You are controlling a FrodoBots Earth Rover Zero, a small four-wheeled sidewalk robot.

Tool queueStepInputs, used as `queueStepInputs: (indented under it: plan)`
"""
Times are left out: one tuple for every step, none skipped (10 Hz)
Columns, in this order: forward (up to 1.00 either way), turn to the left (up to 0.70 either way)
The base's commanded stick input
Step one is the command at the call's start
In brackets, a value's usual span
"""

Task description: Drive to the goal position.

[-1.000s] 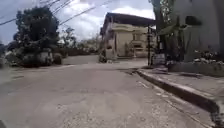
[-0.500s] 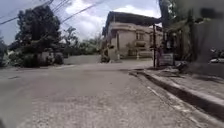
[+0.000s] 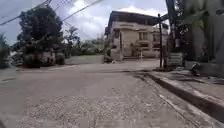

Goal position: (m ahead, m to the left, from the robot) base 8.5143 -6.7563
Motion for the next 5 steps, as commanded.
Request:
queueStepInputs:
  plan:
    - [1.00,0.00]
    - [1.00,0.00]
    - [1.00,0.00]
    - [1.00,0.00]
    - [1.00,0.00]
